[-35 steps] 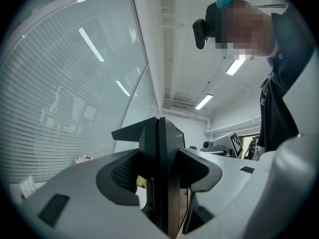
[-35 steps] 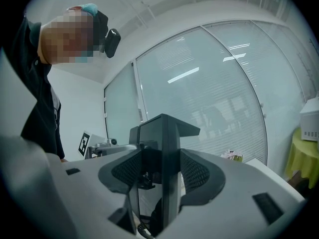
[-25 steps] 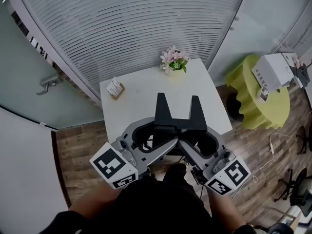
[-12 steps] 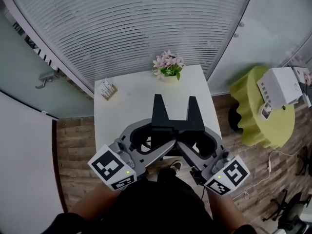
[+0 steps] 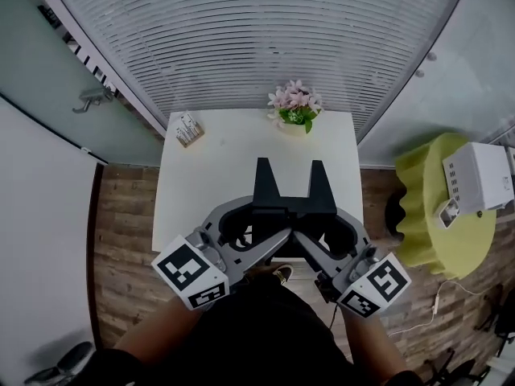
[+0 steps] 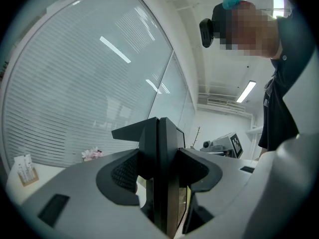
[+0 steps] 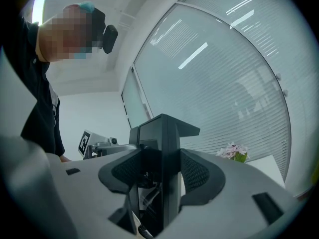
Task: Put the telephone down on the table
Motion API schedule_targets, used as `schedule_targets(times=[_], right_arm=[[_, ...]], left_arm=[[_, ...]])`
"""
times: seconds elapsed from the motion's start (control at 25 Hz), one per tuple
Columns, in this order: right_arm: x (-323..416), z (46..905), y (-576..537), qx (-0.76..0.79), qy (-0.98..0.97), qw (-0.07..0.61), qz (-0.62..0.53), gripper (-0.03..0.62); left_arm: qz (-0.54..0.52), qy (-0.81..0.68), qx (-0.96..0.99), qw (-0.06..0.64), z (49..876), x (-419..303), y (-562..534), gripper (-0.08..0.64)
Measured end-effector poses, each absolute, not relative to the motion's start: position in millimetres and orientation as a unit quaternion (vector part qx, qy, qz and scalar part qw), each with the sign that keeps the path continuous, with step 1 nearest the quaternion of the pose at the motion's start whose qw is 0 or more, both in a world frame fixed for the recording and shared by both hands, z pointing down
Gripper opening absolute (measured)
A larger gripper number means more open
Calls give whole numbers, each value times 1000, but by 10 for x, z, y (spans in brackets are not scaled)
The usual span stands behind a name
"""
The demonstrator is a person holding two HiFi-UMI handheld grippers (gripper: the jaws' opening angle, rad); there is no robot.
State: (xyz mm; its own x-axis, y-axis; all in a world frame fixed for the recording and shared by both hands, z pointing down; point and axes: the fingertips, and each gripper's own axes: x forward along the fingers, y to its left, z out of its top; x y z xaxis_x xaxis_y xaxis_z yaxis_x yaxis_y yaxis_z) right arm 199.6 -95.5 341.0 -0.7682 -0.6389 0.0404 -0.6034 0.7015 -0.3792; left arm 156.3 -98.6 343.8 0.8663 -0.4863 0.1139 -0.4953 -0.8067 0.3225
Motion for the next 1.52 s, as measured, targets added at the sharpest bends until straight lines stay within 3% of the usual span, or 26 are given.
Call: schedule_targets(times=[0.8, 1.52], right_arm=[[1737, 5021, -1552, -319, 887, -49, -332, 256], [1584, 6045, -2105, -322, 850, -100, -406, 256]], left_arm=[[51, -255, 904, 340, 5053, 1297, -1567, 245], [82, -231, 872, 424, 6102, 1162, -2119, 245]])
